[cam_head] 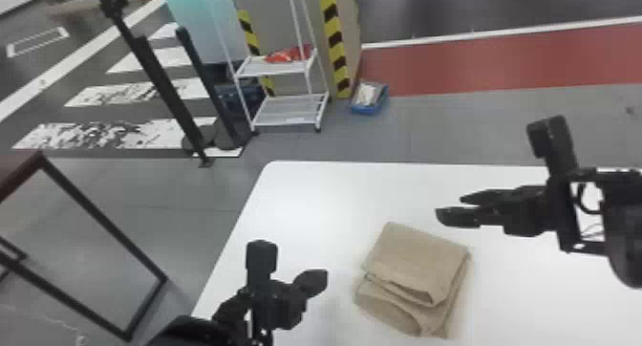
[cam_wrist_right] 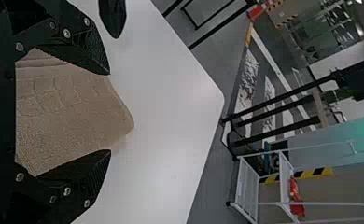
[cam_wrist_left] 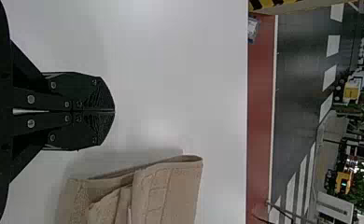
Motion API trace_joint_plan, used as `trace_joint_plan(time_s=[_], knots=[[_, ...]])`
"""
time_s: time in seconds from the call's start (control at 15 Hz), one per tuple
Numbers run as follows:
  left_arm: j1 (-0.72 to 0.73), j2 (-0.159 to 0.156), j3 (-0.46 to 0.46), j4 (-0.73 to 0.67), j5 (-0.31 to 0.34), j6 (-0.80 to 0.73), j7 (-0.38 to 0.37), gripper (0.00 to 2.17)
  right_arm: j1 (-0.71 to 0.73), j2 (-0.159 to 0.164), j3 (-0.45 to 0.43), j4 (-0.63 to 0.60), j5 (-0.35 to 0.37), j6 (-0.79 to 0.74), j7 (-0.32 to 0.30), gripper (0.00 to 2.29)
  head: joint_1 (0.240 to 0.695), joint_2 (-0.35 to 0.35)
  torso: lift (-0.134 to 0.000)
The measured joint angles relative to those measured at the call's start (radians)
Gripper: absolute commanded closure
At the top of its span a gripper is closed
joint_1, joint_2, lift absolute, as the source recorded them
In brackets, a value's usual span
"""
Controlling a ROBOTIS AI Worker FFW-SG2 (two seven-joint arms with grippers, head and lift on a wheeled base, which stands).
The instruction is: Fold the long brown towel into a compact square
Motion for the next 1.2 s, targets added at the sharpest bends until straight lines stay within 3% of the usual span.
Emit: trace_joint_plan(time_s=[0.4, 0.8, 1.2], knots=[[0.009, -0.061, -0.075, 0.002, -0.048, -0.014, 0.055, 1.65, 0.046, 0.000, -0.147, -0.121, -0.080, 0.061, 0.001, 0.34, 0.695, 0.174, 0.000], [0.020, -0.091, -0.134, 0.003, -0.051, -0.013, 0.085, 1.66, 0.054, 0.000, -0.199, -0.170, -0.150, 0.125, 0.008, 0.34, 0.695, 0.122, 0.000], [0.067, -0.109, -0.194, -0.055, -0.045, -0.001, 0.111, 1.66, 0.049, 0.000, -0.220, -0.158, -0.167, 0.111, 0.018, 0.34, 0.695, 0.072, 0.000]])
